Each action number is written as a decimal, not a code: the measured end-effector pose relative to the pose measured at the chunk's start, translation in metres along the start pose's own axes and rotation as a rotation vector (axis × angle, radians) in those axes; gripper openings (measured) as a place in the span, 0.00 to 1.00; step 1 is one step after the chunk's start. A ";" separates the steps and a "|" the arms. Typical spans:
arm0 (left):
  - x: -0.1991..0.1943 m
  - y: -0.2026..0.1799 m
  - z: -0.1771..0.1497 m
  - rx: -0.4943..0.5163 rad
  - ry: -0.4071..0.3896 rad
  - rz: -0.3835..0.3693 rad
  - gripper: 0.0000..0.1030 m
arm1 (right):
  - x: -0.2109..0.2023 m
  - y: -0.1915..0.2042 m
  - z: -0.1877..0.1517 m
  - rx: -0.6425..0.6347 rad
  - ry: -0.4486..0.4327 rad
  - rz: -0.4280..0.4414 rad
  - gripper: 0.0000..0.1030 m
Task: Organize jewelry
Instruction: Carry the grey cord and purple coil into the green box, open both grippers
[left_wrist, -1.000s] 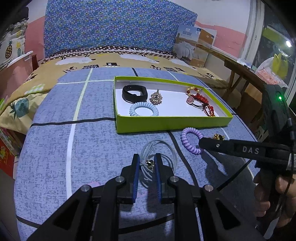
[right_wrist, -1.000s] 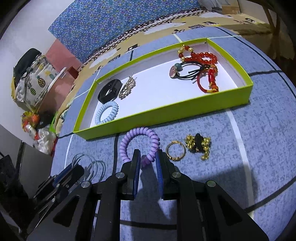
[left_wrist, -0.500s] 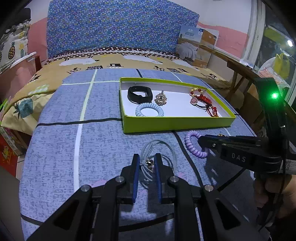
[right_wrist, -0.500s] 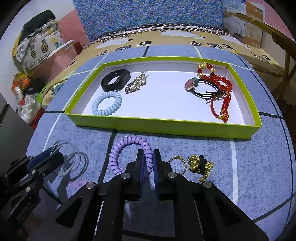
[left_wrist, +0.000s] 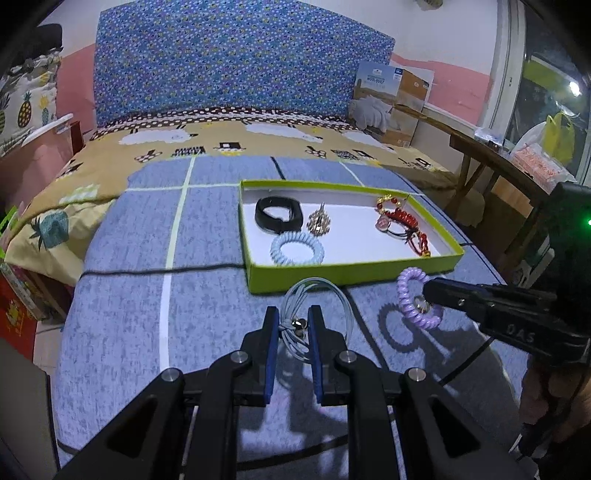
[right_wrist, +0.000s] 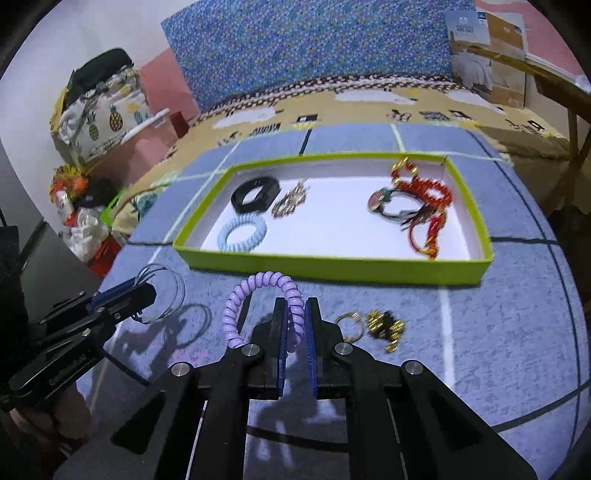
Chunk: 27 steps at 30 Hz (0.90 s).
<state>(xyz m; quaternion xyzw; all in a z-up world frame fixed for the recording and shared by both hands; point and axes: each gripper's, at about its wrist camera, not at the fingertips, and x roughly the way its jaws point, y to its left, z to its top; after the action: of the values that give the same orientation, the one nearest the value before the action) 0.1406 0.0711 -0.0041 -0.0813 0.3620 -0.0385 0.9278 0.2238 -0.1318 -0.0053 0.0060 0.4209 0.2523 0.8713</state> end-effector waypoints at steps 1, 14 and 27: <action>0.001 -0.002 0.003 0.007 -0.003 -0.001 0.16 | -0.001 -0.003 0.003 0.002 -0.006 -0.004 0.09; 0.036 -0.026 0.053 0.073 -0.027 -0.024 0.16 | 0.006 -0.045 0.045 0.001 -0.043 -0.067 0.09; 0.091 -0.037 0.069 0.103 0.060 -0.023 0.16 | 0.051 -0.065 0.055 -0.019 0.047 -0.090 0.09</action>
<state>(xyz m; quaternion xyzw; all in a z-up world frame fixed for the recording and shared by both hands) 0.2537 0.0316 -0.0082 -0.0365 0.3863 -0.0700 0.9190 0.3189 -0.1543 -0.0214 -0.0271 0.4387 0.2170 0.8716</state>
